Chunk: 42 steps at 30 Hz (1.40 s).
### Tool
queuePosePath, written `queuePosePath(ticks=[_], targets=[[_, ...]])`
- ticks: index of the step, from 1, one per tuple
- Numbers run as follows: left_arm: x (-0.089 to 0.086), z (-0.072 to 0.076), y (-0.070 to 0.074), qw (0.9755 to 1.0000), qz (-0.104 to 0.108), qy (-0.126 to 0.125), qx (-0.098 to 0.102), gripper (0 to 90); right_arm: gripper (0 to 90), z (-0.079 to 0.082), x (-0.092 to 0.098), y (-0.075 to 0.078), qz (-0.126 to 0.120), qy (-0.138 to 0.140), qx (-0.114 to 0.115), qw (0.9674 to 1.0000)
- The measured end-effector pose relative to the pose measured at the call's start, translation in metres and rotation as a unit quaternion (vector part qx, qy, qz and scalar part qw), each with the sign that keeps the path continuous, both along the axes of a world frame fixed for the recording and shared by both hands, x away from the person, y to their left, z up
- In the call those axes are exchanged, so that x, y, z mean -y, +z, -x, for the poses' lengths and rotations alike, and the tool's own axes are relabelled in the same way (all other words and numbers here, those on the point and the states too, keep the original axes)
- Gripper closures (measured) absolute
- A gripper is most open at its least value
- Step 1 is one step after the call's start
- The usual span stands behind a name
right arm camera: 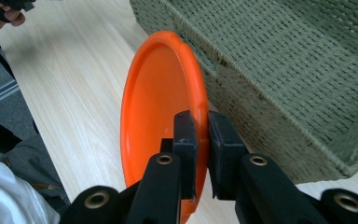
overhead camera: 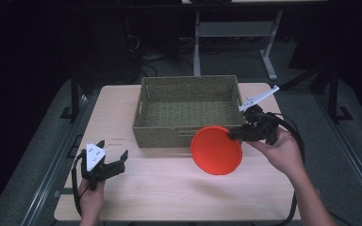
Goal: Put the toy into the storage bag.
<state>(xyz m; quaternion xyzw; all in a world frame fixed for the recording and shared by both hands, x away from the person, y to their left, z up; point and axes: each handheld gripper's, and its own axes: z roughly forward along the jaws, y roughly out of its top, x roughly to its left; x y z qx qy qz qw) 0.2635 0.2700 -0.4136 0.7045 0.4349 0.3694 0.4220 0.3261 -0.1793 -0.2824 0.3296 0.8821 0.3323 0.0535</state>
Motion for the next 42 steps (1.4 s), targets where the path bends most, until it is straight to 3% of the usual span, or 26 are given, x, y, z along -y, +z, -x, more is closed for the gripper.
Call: queuePosePath(ticks=[24,42], targets=[[-0.001,0.0,0.0,1.0,0.004,0.002,0.002,12.8,82.2,-0.024,-0.008,0.052,0.018,-0.009,0.025,0.9995],[-0.002,0.001,0.001,1.0,0.003,0.004,0.002,12.8,82.2,-0.053,-0.021,0.073,0.018,-0.02,0.024,0.9994]])
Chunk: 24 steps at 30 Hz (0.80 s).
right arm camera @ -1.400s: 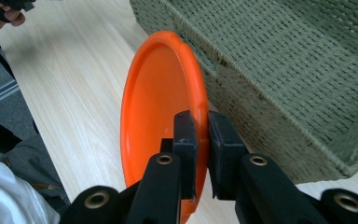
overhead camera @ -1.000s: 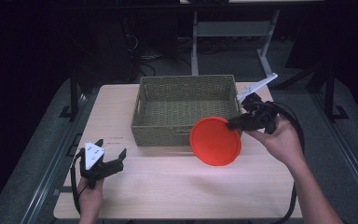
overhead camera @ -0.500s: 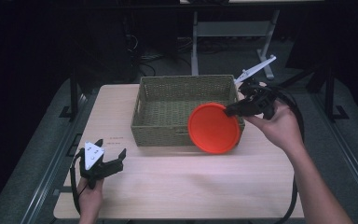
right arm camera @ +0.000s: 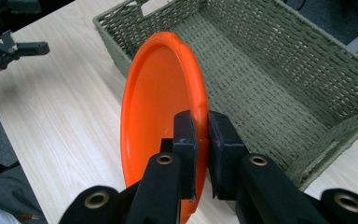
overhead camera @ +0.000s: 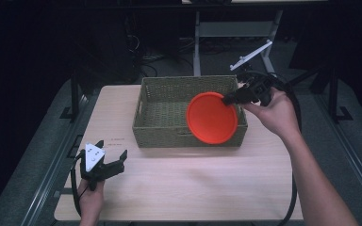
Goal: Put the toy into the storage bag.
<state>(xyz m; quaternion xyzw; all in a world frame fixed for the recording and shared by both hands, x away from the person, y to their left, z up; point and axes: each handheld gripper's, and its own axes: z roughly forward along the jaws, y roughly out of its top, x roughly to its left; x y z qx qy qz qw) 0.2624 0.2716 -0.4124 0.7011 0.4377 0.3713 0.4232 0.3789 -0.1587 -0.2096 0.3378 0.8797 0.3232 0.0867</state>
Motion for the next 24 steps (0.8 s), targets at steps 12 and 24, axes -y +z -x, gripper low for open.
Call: queuePosePath(ticks=[12,24], targets=[[0.001,0.0,0.0,1.0,0.005,-0.001,0.002,12.8,82.2,-0.026,-0.002,0.004,-0.007,-0.02,-0.007,0.9997],[0.001,0.0,0.0,1.0,0.006,-0.002,0.002,12.8,82.1,-0.046,-0.011,0.003,0.001,-0.037,-0.007,0.9993]])
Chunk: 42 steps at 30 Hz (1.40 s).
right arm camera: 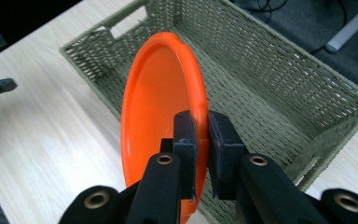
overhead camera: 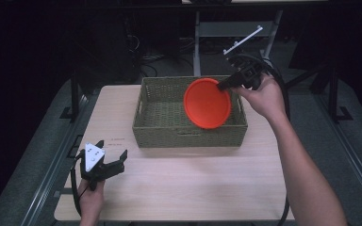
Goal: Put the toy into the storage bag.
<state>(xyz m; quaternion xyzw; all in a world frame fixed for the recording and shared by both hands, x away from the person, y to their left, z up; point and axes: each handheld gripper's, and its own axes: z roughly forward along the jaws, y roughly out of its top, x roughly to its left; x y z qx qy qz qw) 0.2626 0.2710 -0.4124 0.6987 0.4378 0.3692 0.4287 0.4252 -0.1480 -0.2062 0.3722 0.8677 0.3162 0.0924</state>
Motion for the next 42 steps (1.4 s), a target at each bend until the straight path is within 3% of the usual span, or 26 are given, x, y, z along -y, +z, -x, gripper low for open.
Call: queuePosePath(ticks=[18,30,36,42], targets=[[0.0,0.0,0.0,1.0,0.001,0.0,0.001,12.8,82.1,-0.026,0.001,-0.003,-0.001,-0.035,-0.011,0.9993],[0.0,0.0,0.0,1.0,0.002,0.0,0.0,12.8,82.0,-0.041,0.0,-0.024,-0.001,-0.064,-0.027,0.9976],[0.0,0.0,0.0,1.0,0.0,-0.001,0.0,12.8,82.0,-0.044,0.001,-0.027,-0.002,-0.068,-0.025,0.9974],[0.0,0.001,0.0,1.0,0.0,-0.001,0.0,12.8,82.1,-0.049,0.002,-0.039,-0.003,-0.082,-0.027,0.9962]])
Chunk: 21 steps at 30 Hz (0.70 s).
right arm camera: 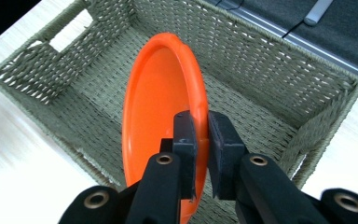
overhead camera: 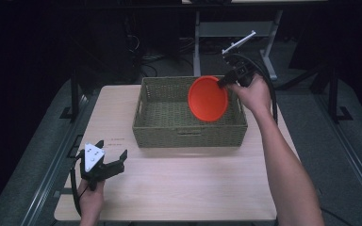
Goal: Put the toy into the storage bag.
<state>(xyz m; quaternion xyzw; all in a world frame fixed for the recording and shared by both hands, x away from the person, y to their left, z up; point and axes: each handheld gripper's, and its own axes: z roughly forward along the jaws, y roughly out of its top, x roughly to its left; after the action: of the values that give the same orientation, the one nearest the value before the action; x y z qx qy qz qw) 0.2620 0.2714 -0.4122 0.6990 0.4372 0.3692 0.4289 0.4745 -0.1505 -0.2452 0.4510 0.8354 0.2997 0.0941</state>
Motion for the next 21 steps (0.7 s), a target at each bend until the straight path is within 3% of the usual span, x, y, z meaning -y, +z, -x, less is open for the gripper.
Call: queuePosePath(ticks=[6,21], targets=[[0.001,0.0,0.0,1.0,-0.001,-0.002,0.001,12.8,82.0,-0.007,0.003,-0.015,-0.003,-0.017,-0.007,0.9998],[0.0,0.0,0.0,1.0,-0.004,0.0,0.001,12.8,82.0,-0.014,-0.002,-0.035,0.0,-0.024,-0.027,0.9994]])
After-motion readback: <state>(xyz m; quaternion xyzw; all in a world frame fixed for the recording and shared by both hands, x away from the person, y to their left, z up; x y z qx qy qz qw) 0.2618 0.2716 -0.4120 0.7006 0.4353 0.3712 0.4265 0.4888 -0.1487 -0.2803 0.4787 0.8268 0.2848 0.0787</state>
